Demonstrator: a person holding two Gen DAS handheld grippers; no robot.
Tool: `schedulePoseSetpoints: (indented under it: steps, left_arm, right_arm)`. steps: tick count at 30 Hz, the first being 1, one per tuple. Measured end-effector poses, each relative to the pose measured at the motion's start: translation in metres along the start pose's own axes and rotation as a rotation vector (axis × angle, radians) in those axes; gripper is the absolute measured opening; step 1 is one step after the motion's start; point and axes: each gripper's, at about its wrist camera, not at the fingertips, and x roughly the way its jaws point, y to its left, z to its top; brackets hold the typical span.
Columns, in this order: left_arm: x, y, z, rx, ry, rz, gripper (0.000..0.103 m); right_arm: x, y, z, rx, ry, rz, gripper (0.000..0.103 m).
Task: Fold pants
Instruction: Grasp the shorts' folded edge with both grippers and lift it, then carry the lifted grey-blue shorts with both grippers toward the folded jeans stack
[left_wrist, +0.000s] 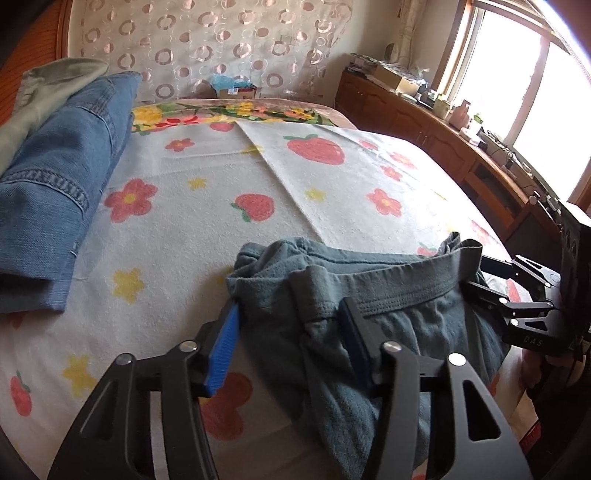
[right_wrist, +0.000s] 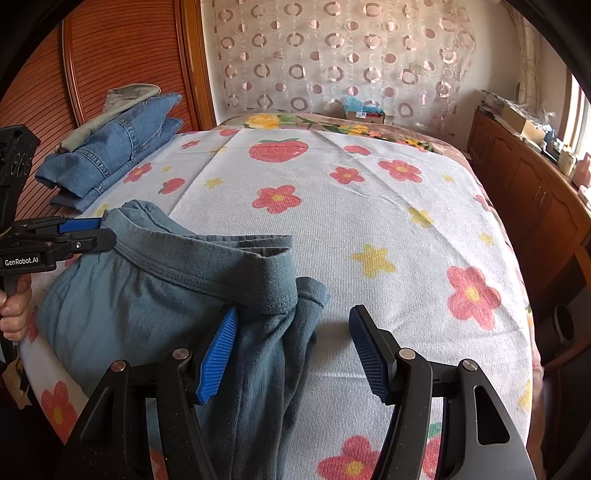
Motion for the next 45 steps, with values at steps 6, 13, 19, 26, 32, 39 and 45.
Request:
schedulePoseSetpoints:
  steps: [6, 13, 19, 26, 32, 39, 45]
  left_arm:
    - [0.0, -0.005, -0.003, 0.012, -0.012, -0.032, 0.032]
    - [-0.025, -0.022, -0.005, 0.059, -0.09, -0.016, 0.021]
    - [-0.04, -0.034, -0.006, 0.106, -0.129, -0.011, 0.021]
    - [-0.048, -0.037, -0.009, 0.114, -0.157, -0.013, 0.02]
    - [-0.07, -0.044, -0.004, 0.123, -0.212, -0.024, 0.019]
    - [-0.104, -0.055, 0.006, 0.147, -0.303, -0.024, 0.019]
    - [-0.127, -0.057, 0.014, 0.169, -0.353, -0.007, 0.019]
  right_arm:
    - [-0.001, -0.001, 0.0, 0.002, 0.0, 0.001, 0.064]
    - [-0.002, -0.003, 0.001, 0.009, -0.003, 0.027, 0.057]
    - [-0.004, -0.005, 0.0, 0.025, -0.004, 0.066, 0.035]
    - [-0.009, 0.001, -0.001, 0.027, -0.012, 0.104, 0.009]
    - [-0.038, 0.005, 0.005, 0.028, -0.107, 0.111, 0.008]
    - [-0.073, 0.009, 0.017, 0.017, -0.216, 0.109, 0.008]
    - [-0.093, 0.013, 0.024, 0.004, -0.27, 0.113, 0.008]
